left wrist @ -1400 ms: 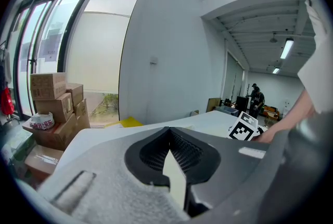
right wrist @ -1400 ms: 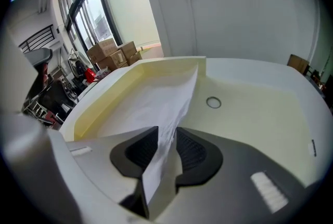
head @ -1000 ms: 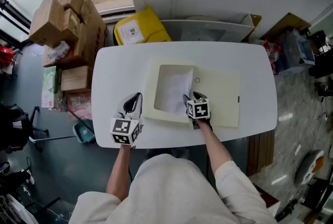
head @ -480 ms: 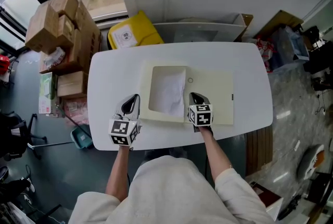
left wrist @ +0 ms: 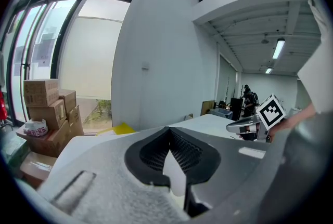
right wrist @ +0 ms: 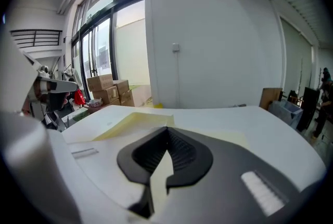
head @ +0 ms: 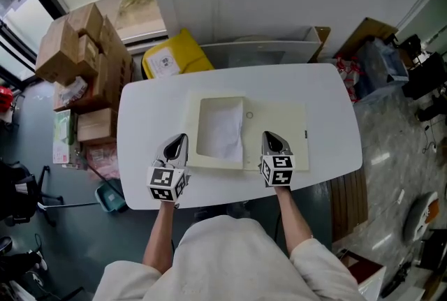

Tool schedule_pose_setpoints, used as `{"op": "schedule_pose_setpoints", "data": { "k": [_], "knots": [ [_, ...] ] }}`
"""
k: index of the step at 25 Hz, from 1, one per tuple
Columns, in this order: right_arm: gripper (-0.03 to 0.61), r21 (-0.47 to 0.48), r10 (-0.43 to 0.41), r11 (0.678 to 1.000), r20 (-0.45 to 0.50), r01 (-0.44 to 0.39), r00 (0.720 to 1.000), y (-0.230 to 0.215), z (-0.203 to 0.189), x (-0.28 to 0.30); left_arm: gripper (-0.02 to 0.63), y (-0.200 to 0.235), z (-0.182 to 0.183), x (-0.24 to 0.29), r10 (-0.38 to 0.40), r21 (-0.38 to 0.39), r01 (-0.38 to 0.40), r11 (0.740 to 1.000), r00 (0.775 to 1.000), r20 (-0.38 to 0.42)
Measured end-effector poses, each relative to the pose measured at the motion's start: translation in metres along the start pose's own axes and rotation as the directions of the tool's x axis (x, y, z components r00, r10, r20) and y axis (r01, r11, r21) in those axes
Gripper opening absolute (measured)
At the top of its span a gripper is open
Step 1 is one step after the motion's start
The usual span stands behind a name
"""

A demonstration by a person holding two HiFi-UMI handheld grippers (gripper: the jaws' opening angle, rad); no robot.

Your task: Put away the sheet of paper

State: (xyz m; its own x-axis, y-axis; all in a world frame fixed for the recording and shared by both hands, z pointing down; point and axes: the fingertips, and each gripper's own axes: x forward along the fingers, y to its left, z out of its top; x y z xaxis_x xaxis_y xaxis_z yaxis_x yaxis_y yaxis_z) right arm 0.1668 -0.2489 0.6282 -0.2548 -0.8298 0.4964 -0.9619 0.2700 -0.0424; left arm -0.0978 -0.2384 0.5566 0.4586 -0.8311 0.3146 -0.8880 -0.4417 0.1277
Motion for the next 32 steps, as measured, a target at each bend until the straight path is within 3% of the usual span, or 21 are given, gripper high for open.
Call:
{"op": "schedule_pose_setpoints", "data": {
  "k": [5, 13, 22, 32],
  "knots": [
    [0.000, -0.096, -0.022, 0.995, 0.090, 0.031, 0.996, 0.002, 0.029, -0.034, 0.005, -0.007, 0.006, -0.004, -0.006, 0.010, 0.006, 1.000, 1.000, 0.013],
    [0.000, -0.101, -0.039, 0.993, 0.206, 0.061, 0.978, -0.003, 0.066, -0.078, 0.005, -0.009, 0.026, -0.012, -0.001, 0.029, 0.000, 1.000, 0.999, 0.054],
    [0.000, -0.101, -0.068, 0.990, 0.267, 0.098, 0.961, -0.010, 0.087, -0.097, 0.005, -0.005, 0.041, -0.022, 0.014, 0.044, -0.018, 0.999, 0.996, 0.085],
    [0.000, -0.083, -0.071, 0.992, 0.283, 0.098, 0.957, -0.005, 0.082, -0.102, 0.005, -0.005, 0.048, -0.026, 0.021, 0.050, -0.026, 0.998, 0.994, 0.110]
  ]
}}
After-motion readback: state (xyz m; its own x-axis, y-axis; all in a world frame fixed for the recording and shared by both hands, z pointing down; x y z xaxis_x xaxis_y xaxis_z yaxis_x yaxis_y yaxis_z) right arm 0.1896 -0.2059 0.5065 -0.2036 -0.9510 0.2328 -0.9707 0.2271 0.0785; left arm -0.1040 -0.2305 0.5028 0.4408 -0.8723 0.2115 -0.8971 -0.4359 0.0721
